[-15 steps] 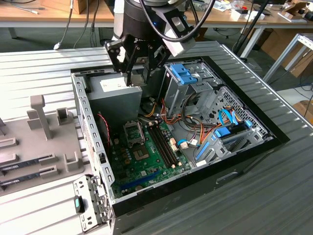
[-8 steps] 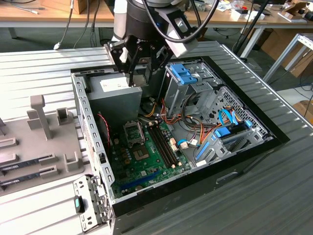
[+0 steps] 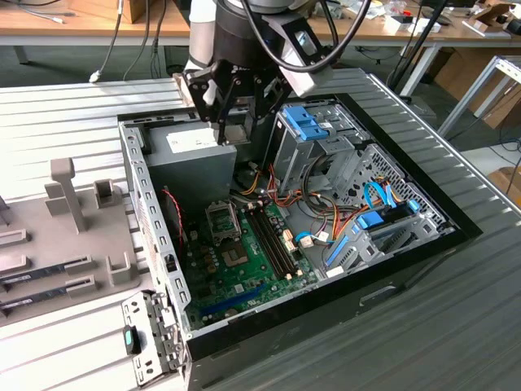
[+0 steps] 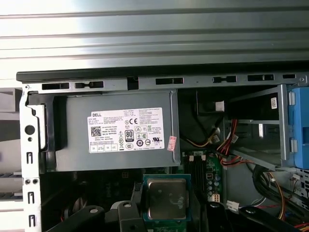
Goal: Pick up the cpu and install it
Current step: 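Pick up the cpu and move it towards the insertion slot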
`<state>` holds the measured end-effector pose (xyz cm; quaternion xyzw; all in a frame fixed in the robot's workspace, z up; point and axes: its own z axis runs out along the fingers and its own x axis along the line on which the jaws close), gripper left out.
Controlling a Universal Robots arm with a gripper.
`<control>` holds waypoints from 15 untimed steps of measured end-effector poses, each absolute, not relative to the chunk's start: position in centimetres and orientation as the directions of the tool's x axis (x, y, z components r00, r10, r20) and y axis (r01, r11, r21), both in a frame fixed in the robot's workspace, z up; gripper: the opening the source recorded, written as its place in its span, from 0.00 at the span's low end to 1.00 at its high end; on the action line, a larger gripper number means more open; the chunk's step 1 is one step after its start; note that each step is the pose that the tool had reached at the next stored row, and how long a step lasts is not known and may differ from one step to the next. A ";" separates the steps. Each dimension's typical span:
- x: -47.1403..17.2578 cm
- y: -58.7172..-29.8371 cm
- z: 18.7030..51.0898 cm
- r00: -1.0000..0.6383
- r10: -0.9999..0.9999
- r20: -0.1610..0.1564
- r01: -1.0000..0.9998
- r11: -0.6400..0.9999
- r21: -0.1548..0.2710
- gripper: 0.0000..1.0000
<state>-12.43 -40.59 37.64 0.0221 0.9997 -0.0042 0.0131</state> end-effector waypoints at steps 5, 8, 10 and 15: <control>-12.1 -40.7 37.6 -0.999 0.044 -0.026 0.044 0.999 -0.008 0.47; -11.9 -40.7 37.6 -0.999 0.044 -0.026 0.044 0.999 -0.008 0.47; -11.8 -40.7 37.5 -0.999 0.044 -0.026 0.044 0.999 -0.008 0.47; -11.3 -40.9 37.5 -0.999 0.044 -0.026 0.044 0.999 -0.008 0.47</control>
